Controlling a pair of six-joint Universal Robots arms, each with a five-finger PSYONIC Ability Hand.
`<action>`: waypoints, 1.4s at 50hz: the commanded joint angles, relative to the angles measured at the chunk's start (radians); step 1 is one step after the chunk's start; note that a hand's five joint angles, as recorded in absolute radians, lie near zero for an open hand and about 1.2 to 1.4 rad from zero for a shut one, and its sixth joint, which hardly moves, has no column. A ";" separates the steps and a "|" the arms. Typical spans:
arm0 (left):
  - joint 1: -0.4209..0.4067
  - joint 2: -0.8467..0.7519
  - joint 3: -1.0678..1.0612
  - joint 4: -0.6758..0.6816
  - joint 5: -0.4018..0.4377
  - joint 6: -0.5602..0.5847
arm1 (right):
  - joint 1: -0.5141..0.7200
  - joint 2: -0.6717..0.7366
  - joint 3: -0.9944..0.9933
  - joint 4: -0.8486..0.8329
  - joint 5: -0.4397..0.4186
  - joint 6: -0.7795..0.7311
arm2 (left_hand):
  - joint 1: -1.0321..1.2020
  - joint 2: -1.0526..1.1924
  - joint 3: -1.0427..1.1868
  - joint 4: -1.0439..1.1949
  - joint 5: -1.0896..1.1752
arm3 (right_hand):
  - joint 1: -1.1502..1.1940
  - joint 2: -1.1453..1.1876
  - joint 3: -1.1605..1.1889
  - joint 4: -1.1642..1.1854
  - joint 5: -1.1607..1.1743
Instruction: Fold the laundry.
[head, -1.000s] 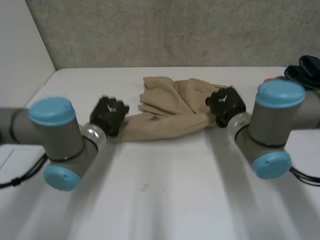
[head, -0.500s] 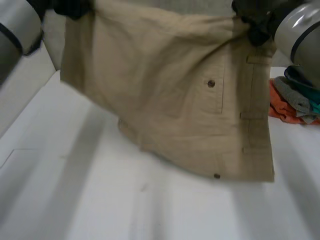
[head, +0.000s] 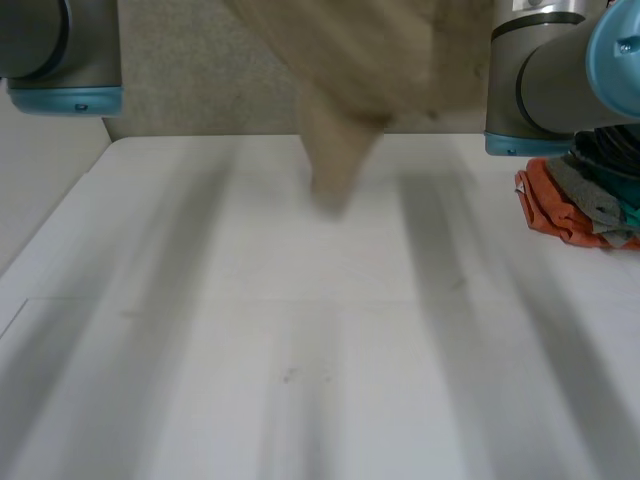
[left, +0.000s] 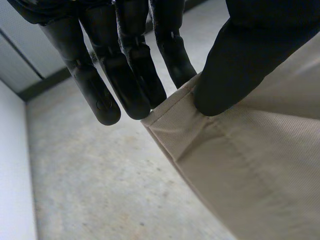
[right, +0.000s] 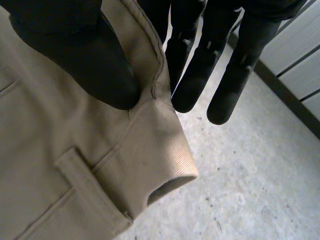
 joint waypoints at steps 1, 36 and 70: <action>0.003 0.043 -0.201 -0.138 -0.014 -0.004 | -0.001 0.053 -0.050 0.237 -0.069 0.037 | 0.248 0.198 0.202 0.195 0.252 | 0.276 0.222 0.204 0.197 0.220; -0.118 0.329 -1.122 -1.009 0.005 0.299 | -0.016 -0.249 0.800 1.109 -0.126 -0.235 | 0.248 0.198 0.202 0.195 0.252 | 0.276 0.222 0.204 0.197 0.220; -0.057 -0.292 -0.285 -0.564 0.520 0.462 | 0.000 -0.272 1.058 0.861 -0.120 -0.247 | -0.661 -0.712 -0.708 -0.715 -0.658 | 0.276 0.222 0.204 0.197 0.220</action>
